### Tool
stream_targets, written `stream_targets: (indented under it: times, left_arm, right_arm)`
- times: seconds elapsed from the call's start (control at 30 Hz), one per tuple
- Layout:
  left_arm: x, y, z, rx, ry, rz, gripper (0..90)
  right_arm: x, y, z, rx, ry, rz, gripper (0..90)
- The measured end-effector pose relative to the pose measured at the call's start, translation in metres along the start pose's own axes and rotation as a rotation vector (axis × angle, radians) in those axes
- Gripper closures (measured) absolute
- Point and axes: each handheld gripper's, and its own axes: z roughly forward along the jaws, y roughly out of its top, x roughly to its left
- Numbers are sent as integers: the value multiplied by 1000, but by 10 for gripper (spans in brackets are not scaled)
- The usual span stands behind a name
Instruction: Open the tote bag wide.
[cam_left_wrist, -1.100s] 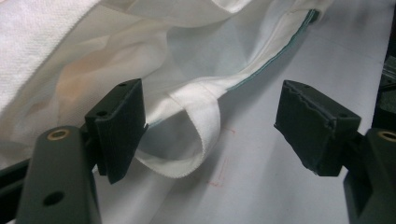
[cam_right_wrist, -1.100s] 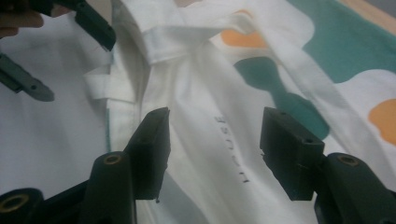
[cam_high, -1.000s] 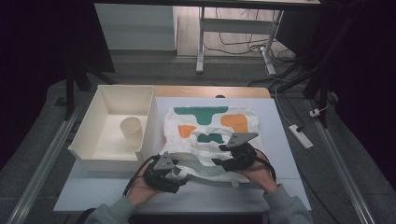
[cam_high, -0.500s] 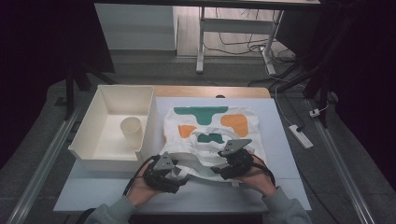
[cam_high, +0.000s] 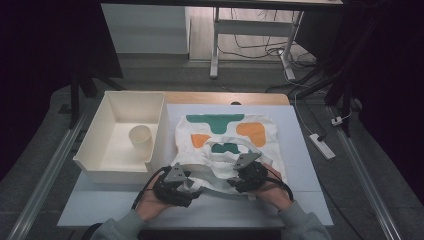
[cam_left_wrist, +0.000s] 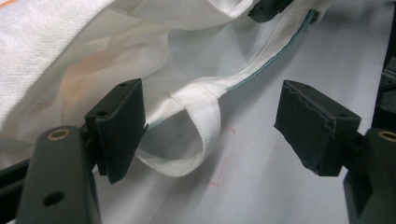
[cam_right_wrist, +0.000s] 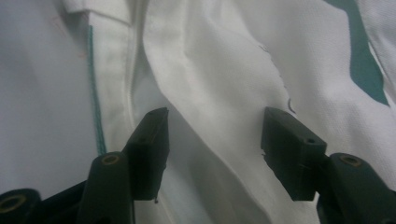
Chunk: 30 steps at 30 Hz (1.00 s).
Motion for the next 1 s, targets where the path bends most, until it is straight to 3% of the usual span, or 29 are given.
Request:
stream_targets:
  times: [0.13, 0.17, 0.2, 0.37, 0.43, 0.57, 0.7, 0.8, 0.97, 1.0]
  left_arm:
    - [0, 0, 0, 0, 0, 3, 244]
    - [0, 0, 0, -2, -1, 1, 245]
    - [0, 0, 0, -2, -1, 2, 245]
    - [0, 0, 0, -4, -2, 5, 253]
    - [0, 0, 0, -2, -4, 5, 253]
    - [-1, 1, 1, 2, -10, 10, 253]
    - [-2, 2, 1, 3, -12, 14, 254]
    - [-3, 2, 1, -1, -12, 15, 254]
    - [-3, 2, 1, -2, -13, 19, 253]
    - [-3, 2, 0, -3, -13, 20, 253]
  right_arm:
    - [1, -1, 1, 12, -35, -23, 521]
    - [0, -2, 0, 8, -51, -23, 603]
    - [0, -2, 0, 8, -51, -23, 603]
    - [0, -1, -3, -19, -54, -50, 832]
    - [0, 0, -5, -40, -64, -59, 876]
    - [-3, 4, -17, -110, -99, -40, 881]
    - [-9, 9, -36, -211, -97, 23, 883]
    - [-9, 14, -49, -249, -100, 26, 884]
    - [-6, 24, -71, -321, -73, 41, 884]
    - [-5, 28, -80, -358, -60, 53, 884]
